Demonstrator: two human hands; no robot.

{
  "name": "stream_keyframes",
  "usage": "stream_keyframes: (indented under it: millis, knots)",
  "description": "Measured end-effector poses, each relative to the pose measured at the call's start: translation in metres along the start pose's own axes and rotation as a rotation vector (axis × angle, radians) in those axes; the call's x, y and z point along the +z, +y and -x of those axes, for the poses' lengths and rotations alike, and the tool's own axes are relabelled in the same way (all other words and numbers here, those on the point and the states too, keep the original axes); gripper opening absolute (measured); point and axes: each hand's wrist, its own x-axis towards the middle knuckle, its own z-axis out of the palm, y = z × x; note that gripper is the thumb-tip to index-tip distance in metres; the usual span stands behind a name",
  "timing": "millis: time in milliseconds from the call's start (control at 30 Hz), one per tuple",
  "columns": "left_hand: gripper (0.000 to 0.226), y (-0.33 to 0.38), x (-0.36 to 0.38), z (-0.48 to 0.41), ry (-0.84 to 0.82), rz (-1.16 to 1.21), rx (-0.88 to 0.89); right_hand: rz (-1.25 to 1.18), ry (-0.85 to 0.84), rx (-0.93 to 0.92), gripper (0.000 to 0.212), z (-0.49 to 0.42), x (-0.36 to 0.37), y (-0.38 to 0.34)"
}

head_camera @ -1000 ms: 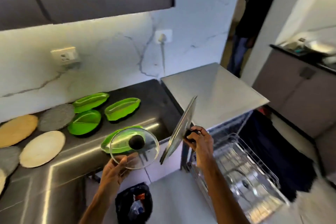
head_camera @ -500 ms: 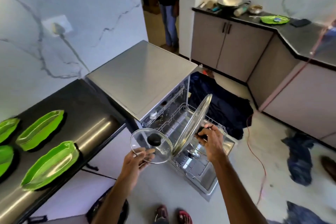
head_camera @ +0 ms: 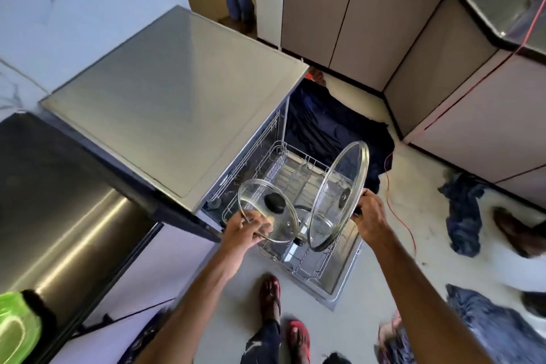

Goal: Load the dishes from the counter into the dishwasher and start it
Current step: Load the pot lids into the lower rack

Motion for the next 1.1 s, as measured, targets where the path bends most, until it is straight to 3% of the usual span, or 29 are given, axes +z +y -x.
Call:
stream_keyframes:
  millis: [100, 367, 667, 867, 1067, 1100]
  knots:
    - [0.009, 0.0, -0.003, -0.042, -0.013, -0.021, -0.003, 0.036, -0.011, 0.007, 0.031, -0.035, 0.008, 0.012]
    - [0.019, -0.031, -0.005, -0.141, -0.065, -0.032, -0.067, 0.113, -0.009, 0.086, 0.036, -0.128, 0.024, 0.041]
    - [0.027, -0.087, 0.011, -0.238, -0.062, -0.107, -0.035, 0.318, -0.022, -0.036, 0.04, -0.229, 0.035, 0.045]
    - [0.031, -0.114, 0.036, -0.28, -0.007, -0.094, 0.009, 0.422, -0.149, -0.055, 0.04, -0.294, 0.017, 0.061]
    - [0.016, -0.13, 0.069, -0.302, 0.031, -0.032, 0.027, 0.52, -0.393, -0.072, 0.016, -0.346, -0.02, 0.084]
    - [0.011, -0.132, 0.075, -0.303, 0.047, -0.022, 0.029, 0.535, -0.409, -0.064, 0.021, -0.355, -0.025, 0.087]
